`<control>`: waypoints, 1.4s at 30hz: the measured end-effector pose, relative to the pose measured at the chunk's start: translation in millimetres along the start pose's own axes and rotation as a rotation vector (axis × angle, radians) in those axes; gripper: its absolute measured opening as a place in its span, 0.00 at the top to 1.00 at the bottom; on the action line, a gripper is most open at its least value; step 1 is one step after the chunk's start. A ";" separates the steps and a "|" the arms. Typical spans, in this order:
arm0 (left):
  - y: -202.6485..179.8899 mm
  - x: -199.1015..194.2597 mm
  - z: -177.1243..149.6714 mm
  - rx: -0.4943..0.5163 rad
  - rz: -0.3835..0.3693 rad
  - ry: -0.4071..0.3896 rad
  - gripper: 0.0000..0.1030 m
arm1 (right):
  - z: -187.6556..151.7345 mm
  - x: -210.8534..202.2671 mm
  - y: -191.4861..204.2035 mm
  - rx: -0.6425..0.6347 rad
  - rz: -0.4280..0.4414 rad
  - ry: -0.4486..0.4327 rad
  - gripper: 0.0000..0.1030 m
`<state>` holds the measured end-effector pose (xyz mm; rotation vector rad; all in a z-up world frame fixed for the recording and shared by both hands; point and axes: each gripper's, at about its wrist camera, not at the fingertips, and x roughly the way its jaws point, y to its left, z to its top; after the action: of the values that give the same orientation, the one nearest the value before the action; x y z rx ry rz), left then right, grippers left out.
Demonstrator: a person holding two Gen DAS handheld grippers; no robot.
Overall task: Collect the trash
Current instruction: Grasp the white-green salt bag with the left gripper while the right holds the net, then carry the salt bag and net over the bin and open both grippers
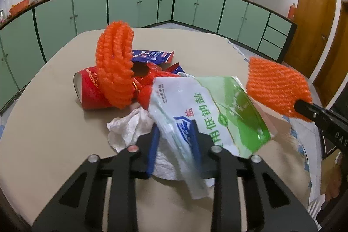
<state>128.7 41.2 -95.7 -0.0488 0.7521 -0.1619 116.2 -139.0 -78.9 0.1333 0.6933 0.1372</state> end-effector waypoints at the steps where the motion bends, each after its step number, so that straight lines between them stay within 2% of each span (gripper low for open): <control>1: -0.3 -0.9 0.7 0.004 0.001 -0.004 0.82 | -1.3 -1.4 -2.0 0.005 -0.004 0.000 0.87; 6: -5.7 -11.2 4.9 0.022 -0.004 -0.039 0.88 | -2.2 -8.7 -9.0 0.028 -0.014 -0.015 0.87; 21: -39.5 -41.4 14.1 0.063 -0.104 -0.124 0.91 | 0.3 -59.5 -28.5 0.060 -0.067 -0.108 0.87; 33: -100.3 -54.2 19.1 0.139 -0.235 -0.156 0.91 | -10.0 -104.2 -65.9 0.107 -0.169 -0.142 0.87; 42: -163.9 -52.7 18.4 0.210 -0.337 -0.157 0.91 | -26.6 -134.8 -103.6 0.164 -0.259 -0.155 0.87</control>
<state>82.3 -112.1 -29.9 0.0121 0.5621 -0.5515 5.0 -261.6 -32.1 0.2080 0.5606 -0.1776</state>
